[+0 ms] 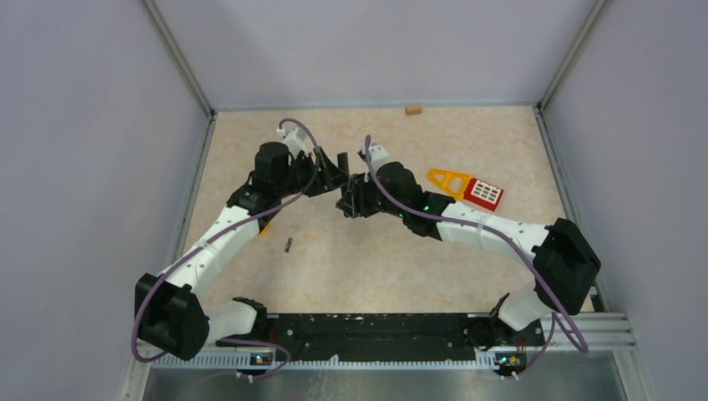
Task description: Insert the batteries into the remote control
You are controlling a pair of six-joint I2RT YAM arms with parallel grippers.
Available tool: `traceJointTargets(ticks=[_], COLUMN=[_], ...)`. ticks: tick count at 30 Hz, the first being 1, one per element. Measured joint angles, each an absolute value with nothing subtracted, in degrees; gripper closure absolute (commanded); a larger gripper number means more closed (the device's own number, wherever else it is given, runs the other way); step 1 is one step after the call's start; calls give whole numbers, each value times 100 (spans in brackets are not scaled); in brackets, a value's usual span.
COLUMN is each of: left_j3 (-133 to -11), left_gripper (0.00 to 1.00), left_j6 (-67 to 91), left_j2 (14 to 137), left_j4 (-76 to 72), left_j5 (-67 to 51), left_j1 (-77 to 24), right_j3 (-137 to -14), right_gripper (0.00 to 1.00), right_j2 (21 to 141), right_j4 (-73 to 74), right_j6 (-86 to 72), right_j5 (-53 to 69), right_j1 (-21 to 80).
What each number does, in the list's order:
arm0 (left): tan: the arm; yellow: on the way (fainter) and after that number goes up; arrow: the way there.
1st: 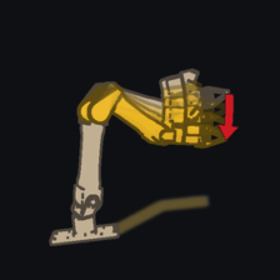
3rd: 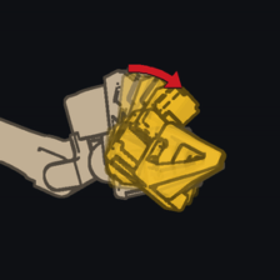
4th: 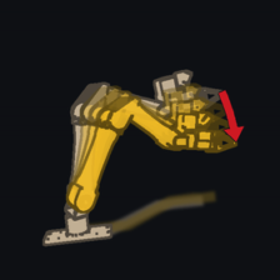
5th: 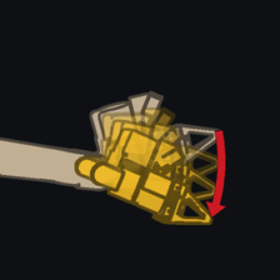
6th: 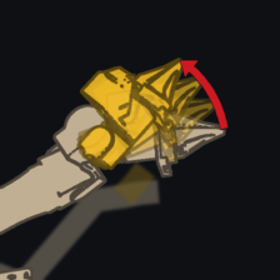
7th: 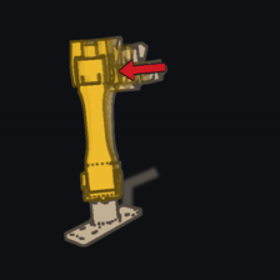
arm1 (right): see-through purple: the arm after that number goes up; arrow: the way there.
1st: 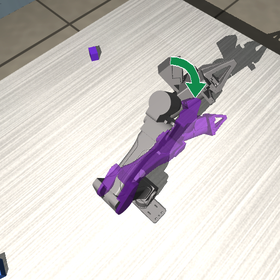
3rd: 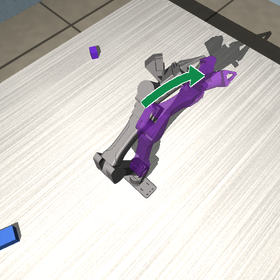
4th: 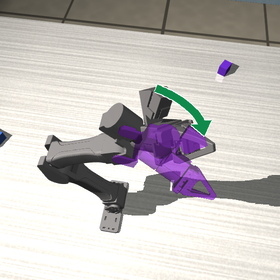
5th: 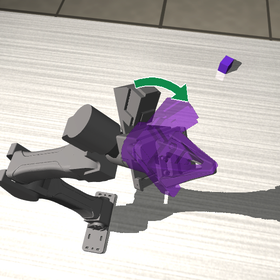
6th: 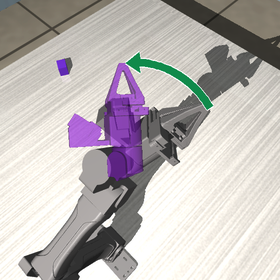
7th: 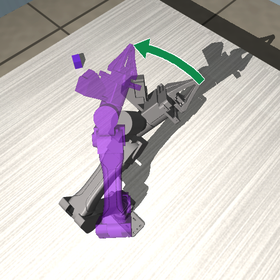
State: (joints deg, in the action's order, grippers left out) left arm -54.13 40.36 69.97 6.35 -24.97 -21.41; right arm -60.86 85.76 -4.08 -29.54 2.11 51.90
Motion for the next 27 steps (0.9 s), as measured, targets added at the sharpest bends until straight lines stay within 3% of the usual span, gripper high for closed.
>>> traceJointTargets(ticks=[8, 19, 21, 23, 25, 27], left_j3=[-5413, -5380, -5336, -5299, -5277, -5251], left_gripper=[46, 61, 68, 82, 100, 100], left_j6=[3809, 4016, 4104, 4182, 4160, 4171], left_j2=[7000, 7203, 7242, 7269, 7282, 7295], left_j4=[1138, 928, 812, 729, 692, 687], left_j5=[-2047, -2342, -2451, -2532, -2563, -2587], left_j1=[-2134, -2134, -2134, -2134, -2134, -2095], right_j3=[-6504, -6613, -6613, -6613, -6613, -6619], right_gripper=[77, 77, 77, 76, 67, 45], right_j2=[9004, 9065, 9063, 9065, 9065, 9063], right_j4=[703, 849, 845, 838, 856, 875], right_j6=[-2119, -1649, -1647, -1651, -1669, -1706], right_j5=[-554, -473, -432, -399, -381, -379], right_j1=[5415, 5465, 5470, 5470, 5470, 5461])
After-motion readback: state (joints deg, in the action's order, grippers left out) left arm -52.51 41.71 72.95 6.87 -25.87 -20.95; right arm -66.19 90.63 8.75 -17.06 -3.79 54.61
